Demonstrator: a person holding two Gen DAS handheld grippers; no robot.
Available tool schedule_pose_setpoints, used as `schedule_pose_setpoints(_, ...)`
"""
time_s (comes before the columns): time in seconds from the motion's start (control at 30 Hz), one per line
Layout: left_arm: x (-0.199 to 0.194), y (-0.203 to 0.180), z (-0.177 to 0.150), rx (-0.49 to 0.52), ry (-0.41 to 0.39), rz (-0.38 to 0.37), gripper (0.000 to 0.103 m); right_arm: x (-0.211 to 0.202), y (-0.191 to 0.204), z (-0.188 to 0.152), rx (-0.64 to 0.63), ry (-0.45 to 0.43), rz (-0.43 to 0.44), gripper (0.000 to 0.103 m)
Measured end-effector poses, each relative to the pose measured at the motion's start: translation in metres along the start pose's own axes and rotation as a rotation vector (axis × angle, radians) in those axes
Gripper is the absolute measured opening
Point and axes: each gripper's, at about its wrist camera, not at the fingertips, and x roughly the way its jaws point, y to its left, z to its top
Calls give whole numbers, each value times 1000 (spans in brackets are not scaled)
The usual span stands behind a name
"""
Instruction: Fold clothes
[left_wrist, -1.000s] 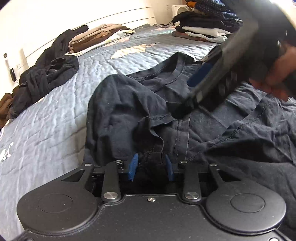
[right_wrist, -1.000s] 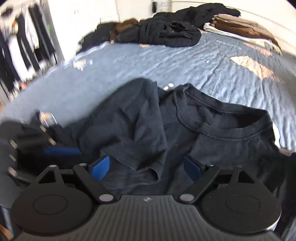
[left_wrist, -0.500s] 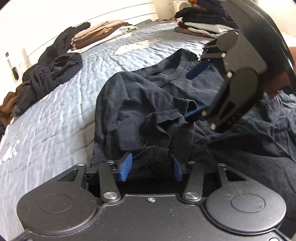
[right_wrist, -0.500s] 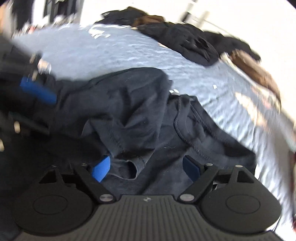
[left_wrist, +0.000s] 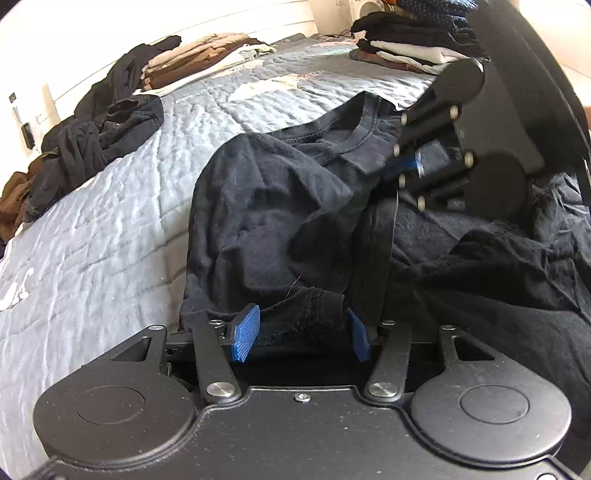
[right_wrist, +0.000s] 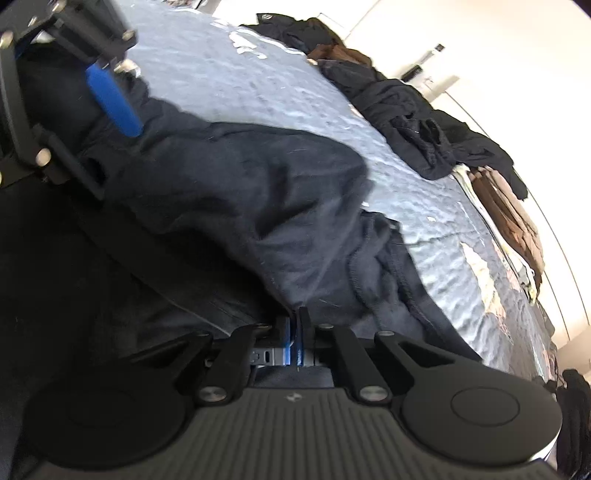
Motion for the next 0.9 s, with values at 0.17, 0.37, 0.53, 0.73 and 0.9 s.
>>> schedule_pose_setpoints(0.17,-3,1,-1,36,33,-24,58,3,-15,-8,65,27,14,3)
schedule_pose_setpoints(0.37,-9,6,-6,97,67,-35,60,6,-21,-17,106,40,56,3)
schedule_pose_setpoints(0.53,-33,17,0,30,-8,-183,61,6,-28,-22,173,53,85,8)
schedule_pose_setpoints(0.73,-35,58,5,-281,-168,-289,69,-13,-64,-23,415,58,212,67)
schedule_pose_setpoints(0.9,-11,66,1,-373,-176,-177,69,-23,-98,-19,686,-83,289,71)
